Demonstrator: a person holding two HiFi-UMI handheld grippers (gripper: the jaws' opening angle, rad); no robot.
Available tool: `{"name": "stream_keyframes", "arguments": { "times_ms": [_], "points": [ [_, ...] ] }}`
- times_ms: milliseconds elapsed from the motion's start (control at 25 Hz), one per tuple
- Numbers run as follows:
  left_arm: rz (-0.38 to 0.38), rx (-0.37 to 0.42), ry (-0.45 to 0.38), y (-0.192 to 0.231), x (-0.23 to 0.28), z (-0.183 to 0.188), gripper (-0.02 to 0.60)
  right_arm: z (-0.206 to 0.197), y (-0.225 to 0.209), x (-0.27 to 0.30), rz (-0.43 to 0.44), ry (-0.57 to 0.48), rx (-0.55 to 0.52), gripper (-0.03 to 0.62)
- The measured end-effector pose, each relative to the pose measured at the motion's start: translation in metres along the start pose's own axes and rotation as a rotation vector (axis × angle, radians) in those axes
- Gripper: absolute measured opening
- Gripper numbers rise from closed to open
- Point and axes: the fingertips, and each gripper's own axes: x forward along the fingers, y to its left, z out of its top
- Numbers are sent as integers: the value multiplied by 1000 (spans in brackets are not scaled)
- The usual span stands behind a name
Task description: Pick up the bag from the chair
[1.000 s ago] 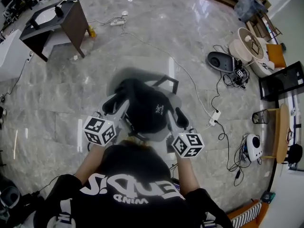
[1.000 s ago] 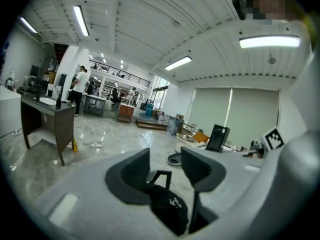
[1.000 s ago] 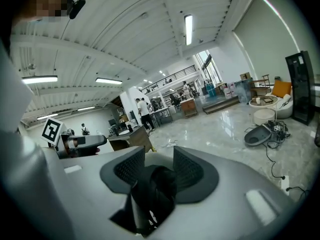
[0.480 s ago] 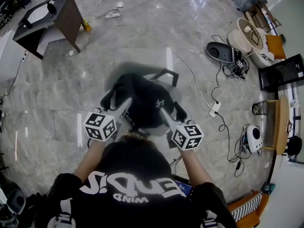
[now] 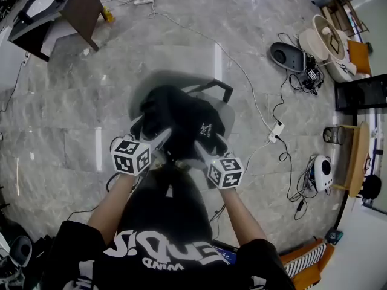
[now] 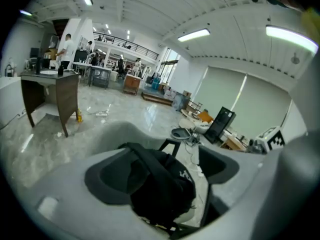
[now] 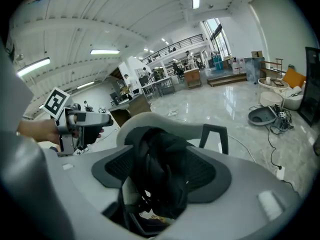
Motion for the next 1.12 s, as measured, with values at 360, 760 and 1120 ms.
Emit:
{"name": "stream_keyframes", "arguments": {
  "times_ms": [360,760,1120],
  "points": [
    [81,-49,108,49,77,-59,518,-66,-44,71,-17,95,93,307],
    [35,-97,145,67,126,-95,511,-120,-52,119,40,149,105,302],
    [-8,-141,159,65,143,-110,409,-140,-37,139,136,153,154,162]
  ]
}}
